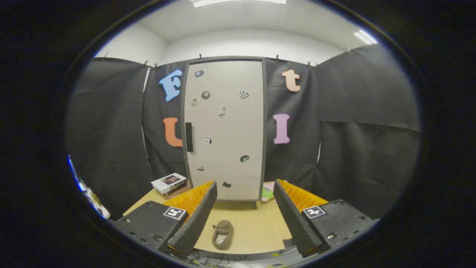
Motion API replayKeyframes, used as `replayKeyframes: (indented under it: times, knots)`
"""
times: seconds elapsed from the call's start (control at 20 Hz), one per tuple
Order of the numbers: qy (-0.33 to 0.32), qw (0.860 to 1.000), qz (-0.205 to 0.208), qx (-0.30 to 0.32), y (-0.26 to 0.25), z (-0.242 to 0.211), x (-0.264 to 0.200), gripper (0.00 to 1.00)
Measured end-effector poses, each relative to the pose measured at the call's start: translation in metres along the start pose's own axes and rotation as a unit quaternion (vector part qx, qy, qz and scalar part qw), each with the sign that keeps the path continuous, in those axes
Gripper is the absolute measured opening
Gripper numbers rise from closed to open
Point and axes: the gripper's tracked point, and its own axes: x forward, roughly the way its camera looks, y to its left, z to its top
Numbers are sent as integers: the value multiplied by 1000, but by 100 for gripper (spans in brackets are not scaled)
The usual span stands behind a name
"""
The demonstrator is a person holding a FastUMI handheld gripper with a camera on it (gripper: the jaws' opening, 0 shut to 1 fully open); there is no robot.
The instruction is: Open the shoe cabinet door, grab the shoes and put them into the shoe cabinet, then close the shoe cabinet door.
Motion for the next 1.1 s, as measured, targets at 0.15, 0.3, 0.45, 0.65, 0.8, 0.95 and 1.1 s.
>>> replayKeyframes:
  times: [0.15, 0.3, 0.45, 0.65, 0.8, 0.95, 1.1]
  knots:
    - [1, 1000, 19, -1, 21, 4, 26, 99]
    - [5, 999, 50, 3, 55, 13, 57, 99]
    - [-1, 997, 82, -11, 96, 22, 94, 99]
    - [-9, 992, 123, -23, 150, 40, 154, 99]
    - [-8, 988, 152, -15, 189, 56, 201, 99]
    - [-8, 988, 153, -20, 210, 63, 250, 99]
    - [-9, 991, 133, -17, 222, 65, 300, 96]
